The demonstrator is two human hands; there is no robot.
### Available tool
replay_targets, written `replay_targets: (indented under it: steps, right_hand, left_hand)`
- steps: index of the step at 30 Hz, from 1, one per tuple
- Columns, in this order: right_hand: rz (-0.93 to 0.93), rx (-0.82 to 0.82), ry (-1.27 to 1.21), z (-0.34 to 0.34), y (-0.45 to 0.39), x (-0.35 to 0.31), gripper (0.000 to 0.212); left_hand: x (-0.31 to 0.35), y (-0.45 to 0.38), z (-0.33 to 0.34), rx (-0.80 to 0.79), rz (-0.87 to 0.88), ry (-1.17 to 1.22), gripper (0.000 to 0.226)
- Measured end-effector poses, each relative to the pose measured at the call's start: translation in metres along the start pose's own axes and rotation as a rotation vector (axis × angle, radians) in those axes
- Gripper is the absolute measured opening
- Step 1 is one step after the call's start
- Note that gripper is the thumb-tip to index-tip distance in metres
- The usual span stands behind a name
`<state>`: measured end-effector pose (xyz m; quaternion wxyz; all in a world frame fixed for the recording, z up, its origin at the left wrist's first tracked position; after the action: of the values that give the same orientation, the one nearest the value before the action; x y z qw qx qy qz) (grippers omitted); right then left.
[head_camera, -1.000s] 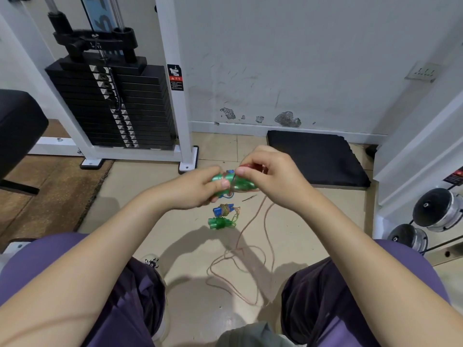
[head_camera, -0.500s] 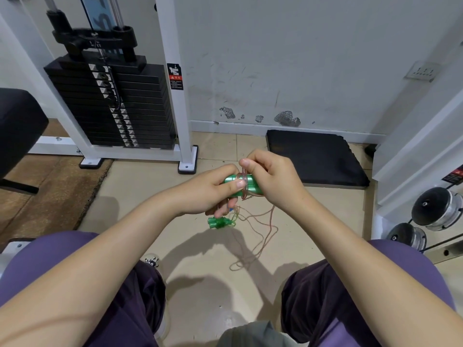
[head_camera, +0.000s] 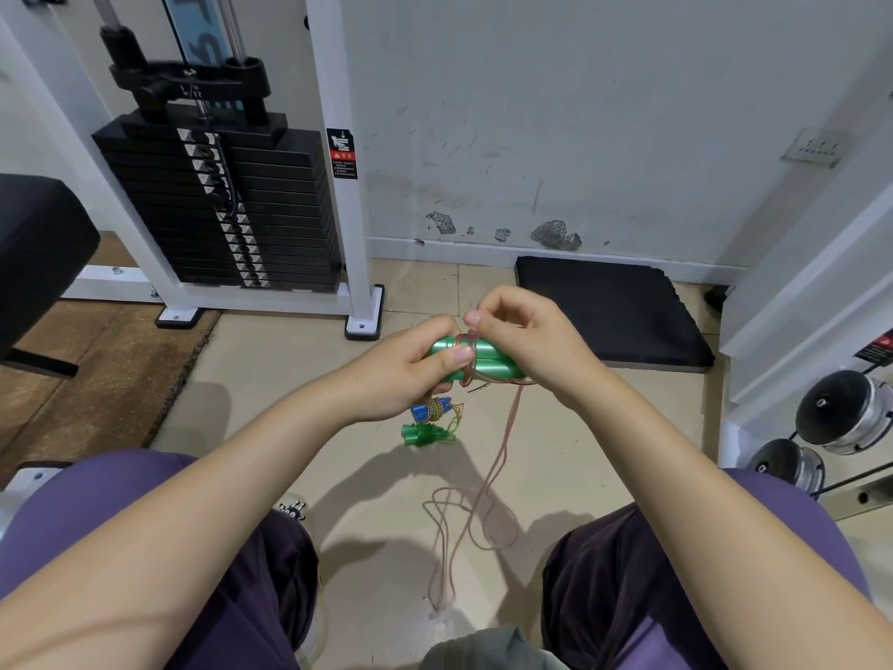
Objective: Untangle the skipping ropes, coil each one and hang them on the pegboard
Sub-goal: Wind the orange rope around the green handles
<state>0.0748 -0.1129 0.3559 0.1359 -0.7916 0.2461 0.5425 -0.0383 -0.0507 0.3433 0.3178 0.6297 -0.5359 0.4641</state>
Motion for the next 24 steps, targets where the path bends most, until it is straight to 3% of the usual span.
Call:
replay_targets:
  steps: [2, 6, 9, 12, 14, 16, 20, 24]
  right_hand:
    - [0.091, -0.119, -0.163, 0.005, -0.001, 0.008, 0.027]
    - [0.186, -0.296, -0.470, 0.019, 0.004, 0.011, 0.040]
    - [0.158, -0.287, -0.282, 0.037, 0.012, 0.010, 0.028]
    - [0.056, -0.204, -0.078, 0.044, 0.017, 0.000, 0.013]
    - [-0.052, -0.122, 0.114, 0.041, 0.020, -0.013, 0.020]
    - [-0.183, -0.014, 0.315, 0.034, 0.024, -0.028, 0.026]
    - [-0.297, 0.167, 0.430, 0.005, 0.022, -0.040, 0.016]
    - [-0.160, 0.152, 0.263, -0.008, 0.010, -0.025, 0.008]
  left_hand:
    - [-0.003, 0.000, -0.007, 0.066, -0.003, 0.056, 0.018]
    - [-0.014, -0.002, -0.040, 0.369, -0.025, 0.278, 0.018]
    - [-0.017, 0.001, -0.062, 0.563, -0.001, 0.243, 0.021]
    - [-0.023, 0.005, -0.078, 0.689, -0.047, 0.011, 0.022]
    - [-0.026, 0.005, -0.083, 0.644, -0.102, -0.283, 0.026]
    - [-0.031, 0.000, -0.072, 0.483, -0.142, -0.450, 0.026]
    - [-0.026, -0.007, -0.029, 0.086, -0.047, -0.284, 0.026]
    - [-0.015, -0.004, -0.019, -0.009, 0.018, -0.159, 0.028]
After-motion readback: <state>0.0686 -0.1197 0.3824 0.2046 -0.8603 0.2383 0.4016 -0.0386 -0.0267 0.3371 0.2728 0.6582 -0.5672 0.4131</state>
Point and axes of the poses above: each hand's wrist, its own y-axis away from the middle knuckle, its own z-axis out of the palm, x = y × z, the point moved 8 cm from there along -y, towards the middle knuckle, and after that the axes turned 7 degrees about z, right-handed, at the moved point
